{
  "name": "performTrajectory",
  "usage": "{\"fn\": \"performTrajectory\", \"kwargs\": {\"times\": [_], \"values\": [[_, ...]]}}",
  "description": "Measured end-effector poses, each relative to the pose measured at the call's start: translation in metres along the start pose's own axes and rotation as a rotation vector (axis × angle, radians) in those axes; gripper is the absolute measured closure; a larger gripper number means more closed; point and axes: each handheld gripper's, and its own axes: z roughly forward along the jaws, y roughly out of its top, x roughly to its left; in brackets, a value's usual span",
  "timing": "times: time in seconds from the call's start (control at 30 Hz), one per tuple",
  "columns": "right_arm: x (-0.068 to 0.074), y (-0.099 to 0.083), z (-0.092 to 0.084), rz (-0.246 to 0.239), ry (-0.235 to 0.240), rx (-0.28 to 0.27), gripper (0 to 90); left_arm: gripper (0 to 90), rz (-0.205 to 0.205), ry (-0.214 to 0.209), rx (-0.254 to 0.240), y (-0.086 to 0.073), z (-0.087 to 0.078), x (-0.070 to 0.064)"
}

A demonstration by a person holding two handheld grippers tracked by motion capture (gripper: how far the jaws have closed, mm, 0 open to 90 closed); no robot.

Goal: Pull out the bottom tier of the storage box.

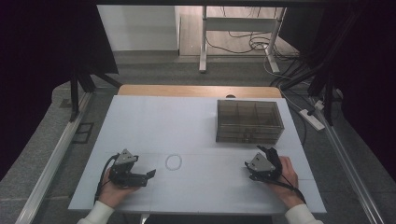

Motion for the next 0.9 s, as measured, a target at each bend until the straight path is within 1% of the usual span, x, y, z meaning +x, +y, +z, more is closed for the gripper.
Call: {"fn": "performTrajectory", "kwargs": {"times": [0.13, 0.2, 0.37, 0.47, 0.6, 0.63, 0.7, 0.87, 0.9], "values": [[0.002, 0.003, 0.005, -0.02, -0.001, 0.002, 24.2, 7.6, 0.0, 0.0, -0.001, 0.0, 0.0, 0.0], [0.001, 0.003, 0.005, -0.023, 0.002, 0.006, 24.2, 7.6, 0.0, 0.001, -0.002, 0.0, -0.001, 0.0], [0.001, 0.005, 0.008, -0.023, -0.022, 0.007, 24.6, 7.6, 0.001, 0.001, 0.002, 0.0, 0.0, 0.0], [0.002, 0.006, 0.011, -0.028, -0.024, 0.014, 25.0, 7.6, 0.003, 0.002, 0.002, 0.0, 0.0, 0.0], [0.002, 0.006, 0.011, -0.035, -0.037, 0.014, 28.0, 7.6, 0.001, 0.002, -0.001, 0.0, -0.001, 0.0], [0.002, 0.006, 0.011, -0.036, -0.033, 0.017, 28.7, 7.6, 0.002, 0.001, 0.0, 0.0, 0.0, 0.0], [0.001, 0.006, 0.012, -0.034, -0.047, 0.019, 28.9, 7.6, 0.003, 0.001, 0.001, 0.0, 0.0, 0.0], [-0.001, 0.004, 0.016, -0.038, -0.062, 0.029, 30.6, 7.6, 0.001, 0.002, 0.001, 0.0, 0.0, 0.0], [-0.001, 0.004, 0.016, -0.041, -0.055, 0.034, 31.2, 7.6, 0.001, 0.002, 0.0, 0.0, 0.0, 0.0]]}}
